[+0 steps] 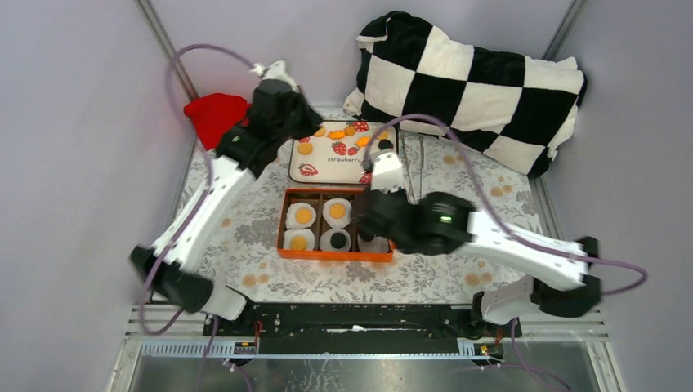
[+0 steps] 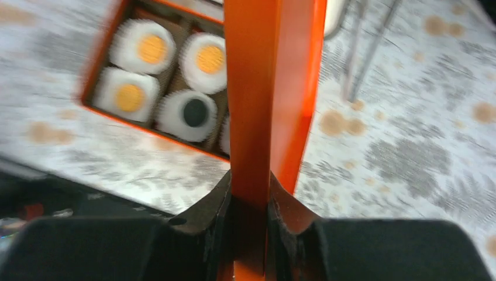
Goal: Pack the cookies
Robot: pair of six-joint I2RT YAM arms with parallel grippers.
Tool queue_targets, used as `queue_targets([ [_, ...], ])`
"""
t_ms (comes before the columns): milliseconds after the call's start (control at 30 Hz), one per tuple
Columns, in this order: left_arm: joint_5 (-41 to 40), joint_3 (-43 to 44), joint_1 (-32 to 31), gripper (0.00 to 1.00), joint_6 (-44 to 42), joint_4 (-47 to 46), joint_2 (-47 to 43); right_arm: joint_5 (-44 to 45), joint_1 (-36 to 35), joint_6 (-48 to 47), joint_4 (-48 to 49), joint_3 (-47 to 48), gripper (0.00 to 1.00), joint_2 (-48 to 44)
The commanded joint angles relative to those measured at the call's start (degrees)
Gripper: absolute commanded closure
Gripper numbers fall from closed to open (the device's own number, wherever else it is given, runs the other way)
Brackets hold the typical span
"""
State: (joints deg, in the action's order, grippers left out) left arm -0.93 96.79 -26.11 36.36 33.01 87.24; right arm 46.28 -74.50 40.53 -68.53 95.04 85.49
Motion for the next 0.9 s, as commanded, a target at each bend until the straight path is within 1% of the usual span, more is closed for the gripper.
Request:
queue_targets([
  [0,-24.8,-10.0,-0.2,1.00,3.3,0.8,-12.1,-16.3,1.3,-12.4,26.5,-0.6,0.99,-14.7],
  [67,-27.1,-13.9,-0.3,1.00,3.1,-0.5,-17.1,-18.3,1.5,-13.6,29.3,-0.2,1.00,-15.7],
  [133,-28.7,-15.9,-0.2,1.00,2.0,-0.3,-20.4,-20.0,1.5,-14.1,33.7,-2.0,1.00,-17.5],
  [167,-29.1,-16.3,-0.2,1.00,1.3,0.0,-21.3,-20.6,1.6,-14.3,35.2,-2.8,1.00,-18.0],
  [233,-29.3,-17.0,-0.3,1.00,0.3,0.7,-22.1,-18.7,1.6,-13.8,35.1,-2.6,1.00,-18.2],
  [300,-28.9,-17.8,-0.3,1.00,0.5,1.5,-22.6,-18.8,1.9,-14.3,35.7,-3.2,1.00,-18.3],
  [333,-28.8,-18.4,-0.3,1.00,0.9,1.7,-22.9,-21.1,3.0,-14.3,36.9,-4.0,1.00,-18.3],
  [367,-29.1,-19.1,-0.2,1.00,1.2,1.7,-23.3,-25.7,5.0,-13.9,38.8,-5.5,1.00,-18.3],
  [400,-29.6,-19.8,-0.3,1.00,1.8,1.7,-23.6,-34.3,7.5,-12.5,41.9,-7.8,1.00,-18.5],
  [433,-30.4,-20.3,-0.2,1.00,2.2,1.8,-23.9,-41.0,10.4,-11.1,45.2,-10.3,1.00,-18.5],
  [500,-33.0,-20.1,-0.3,1.00,3.4,3.6,-23.9,-48.7,14.2,-8.6,51.1,-15.1,1.00,-18.1],
  [600,-36.4,-19.7,-0.3,1.00,3.7,6.8,-24.6,-57.6,19.0,-5.6,60.6,-21.6,1.00,-18.1],
  [767,-35.3,-23.3,-0.2,1.00,3.8,7.0,-27.0,-68.1,25.8,0.4,77.1,-30.4,1.00,-17.9],
  [800,-34.8,-24.1,-0.3,1.00,3.8,6.9,-27.1,-71.5,27.2,3.7,82.9,-33.6,1.00,-17.7],
  [867,-34.1,-25.2,-0.3,1.00,3.8,6.9,-27.1,-74.5,29.4,8.3,92.7,-38.6,1.00,-17.8],
])
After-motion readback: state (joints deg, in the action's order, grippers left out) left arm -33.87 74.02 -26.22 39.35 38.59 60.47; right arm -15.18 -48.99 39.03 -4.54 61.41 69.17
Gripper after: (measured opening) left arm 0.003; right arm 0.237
